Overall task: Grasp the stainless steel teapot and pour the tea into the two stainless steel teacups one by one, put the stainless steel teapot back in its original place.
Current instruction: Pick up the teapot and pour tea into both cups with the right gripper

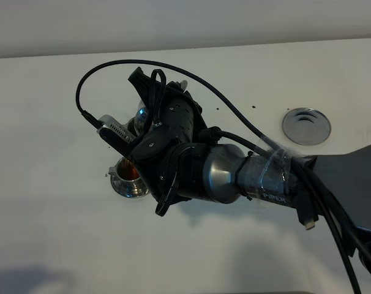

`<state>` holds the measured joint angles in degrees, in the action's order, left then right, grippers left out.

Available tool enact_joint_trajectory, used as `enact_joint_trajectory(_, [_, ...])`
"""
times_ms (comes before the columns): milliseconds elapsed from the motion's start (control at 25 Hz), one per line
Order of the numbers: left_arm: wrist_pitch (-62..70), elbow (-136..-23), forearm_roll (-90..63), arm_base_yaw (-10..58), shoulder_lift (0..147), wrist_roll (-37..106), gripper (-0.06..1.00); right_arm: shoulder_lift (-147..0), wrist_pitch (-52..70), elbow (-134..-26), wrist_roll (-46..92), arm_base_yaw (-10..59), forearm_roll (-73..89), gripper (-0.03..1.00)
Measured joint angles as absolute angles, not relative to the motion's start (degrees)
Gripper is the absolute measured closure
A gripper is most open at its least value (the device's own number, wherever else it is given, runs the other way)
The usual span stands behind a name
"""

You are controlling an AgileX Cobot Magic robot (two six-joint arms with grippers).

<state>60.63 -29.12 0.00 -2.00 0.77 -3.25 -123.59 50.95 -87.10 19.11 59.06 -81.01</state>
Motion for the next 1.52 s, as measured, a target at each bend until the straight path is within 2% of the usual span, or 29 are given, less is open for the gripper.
enact_joint_trajectory(1520, [60.63, -29.12, 0.0, -2.0, 0.77, -3.39, 0.58, -123.59, 51.56, -87.1, 20.83, 59.06, -84.42, 0.79])
